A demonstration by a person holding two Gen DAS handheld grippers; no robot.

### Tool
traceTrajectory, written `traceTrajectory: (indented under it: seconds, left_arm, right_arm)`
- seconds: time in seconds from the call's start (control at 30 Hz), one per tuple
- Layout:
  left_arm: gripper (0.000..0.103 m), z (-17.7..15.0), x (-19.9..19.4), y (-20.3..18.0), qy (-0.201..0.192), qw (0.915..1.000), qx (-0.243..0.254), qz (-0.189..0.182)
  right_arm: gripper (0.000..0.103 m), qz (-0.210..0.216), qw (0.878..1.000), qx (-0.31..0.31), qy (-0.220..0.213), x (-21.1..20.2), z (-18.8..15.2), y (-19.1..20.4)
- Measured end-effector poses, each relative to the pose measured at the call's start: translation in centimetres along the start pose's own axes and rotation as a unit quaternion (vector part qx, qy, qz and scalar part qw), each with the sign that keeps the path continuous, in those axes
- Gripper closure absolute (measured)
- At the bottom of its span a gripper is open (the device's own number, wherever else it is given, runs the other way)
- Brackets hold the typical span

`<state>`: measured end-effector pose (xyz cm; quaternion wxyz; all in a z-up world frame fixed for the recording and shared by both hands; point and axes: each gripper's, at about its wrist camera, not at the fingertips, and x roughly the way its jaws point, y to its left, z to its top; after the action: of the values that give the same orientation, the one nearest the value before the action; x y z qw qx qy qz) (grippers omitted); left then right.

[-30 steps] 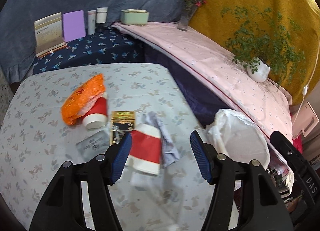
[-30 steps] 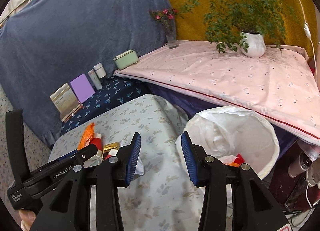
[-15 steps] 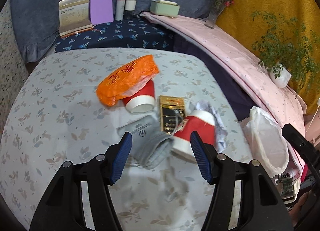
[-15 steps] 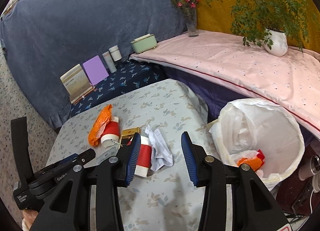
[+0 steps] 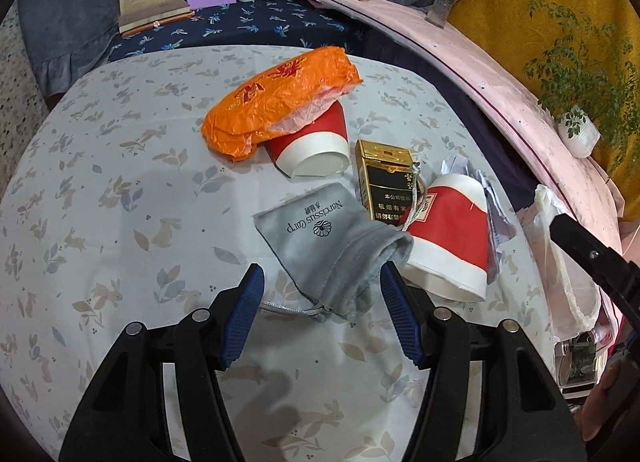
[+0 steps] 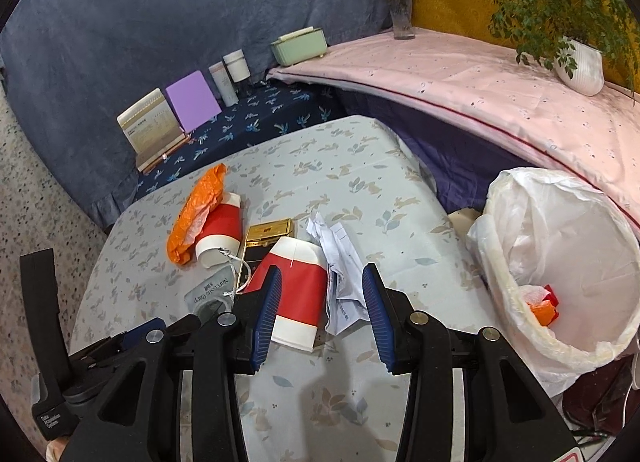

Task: Collect trash
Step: 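Grasp the grey pouch with the left gripper while the right grasps the white paper, then carry the grey pouch in the left gripper while the right carries the white paper to the bin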

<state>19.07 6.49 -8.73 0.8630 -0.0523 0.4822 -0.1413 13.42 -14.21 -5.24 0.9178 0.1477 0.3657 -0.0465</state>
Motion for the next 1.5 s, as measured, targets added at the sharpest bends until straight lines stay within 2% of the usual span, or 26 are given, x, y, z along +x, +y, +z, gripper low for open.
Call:
traceTrajectory:
  seconds: [0.1, 0.2, 0.33, 0.4, 0.53, 0.63, 0.7, 0.73, 1.0, 1.5]
  left_arm:
    - [0.046, 0.0, 0.6, -0.2, 0.005, 1.0000, 0.005, -0.007]
    - [0.052, 0.1, 1.2, -0.6, 0.010, 0.9998, 0.011, -0.011]
    - [0.076, 0.3, 2.1, -0.7, 0.023, 0.9995, 0.011, -0.018]
    - [0.080, 0.4, 2.4, -0.5, 0.028, 0.9993, 0.008, -0.022]
    - [0.094, 0.7, 2.5, -0.3, 0.029, 0.9994, 0.006, -0.021]
    - [0.097, 0.8, 2.4, -0.1, 0.029, 0.9993, 0.001, -0.022]
    - [0.098, 0.9, 2.2, -0.1, 0.028, 0.9994, 0.000, -0.022]
    - [0.099, 0.9, 2.1, -0.1, 0.026, 0.9994, 0.000, -0.021]
    - [0.100, 1.8, -0.1, -0.8, 0.002, 0.9996, -0.001, -0.027]
    - [0.100, 3.0, -6.9, -5.9, -0.065, 0.9958, 0.032, -0.056]
  right_arm:
    - [0.062, 0.000, 1.000, -0.002, 0.008, 1.1, 0.0, 0.2]
    - [0.062, -0.002, 1.000, -0.003, 0.015, 2.2, 0.1, 0.2]
    - [0.062, -0.005, 1.000, -0.004, 0.023, 3.6, 0.2, 0.1]
    - [0.062, -0.007, 1.000, -0.003, 0.027, 4.2, 0.3, 0.0]
    - [0.064, -0.012, 0.999, 0.003, 0.034, 5.4, 0.3, -0.6]
    - [0.074, -0.010, 0.999, 0.006, 0.045, 6.3, 0.2, -1.0]
    - [0.092, -0.009, 0.999, 0.006, 0.051, 6.8, 0.1, -1.2]
    - [0.095, -0.008, 0.999, 0.005, 0.054, 6.9, 0.0, -1.2]
    - [0.096, 0.000, 1.000, 0.007, 0.016, 4.3, 0.9, -1.3]
    - [0.096, 0.027, 0.996, 0.013, -0.080, -5.4, 3.4, -2.1]
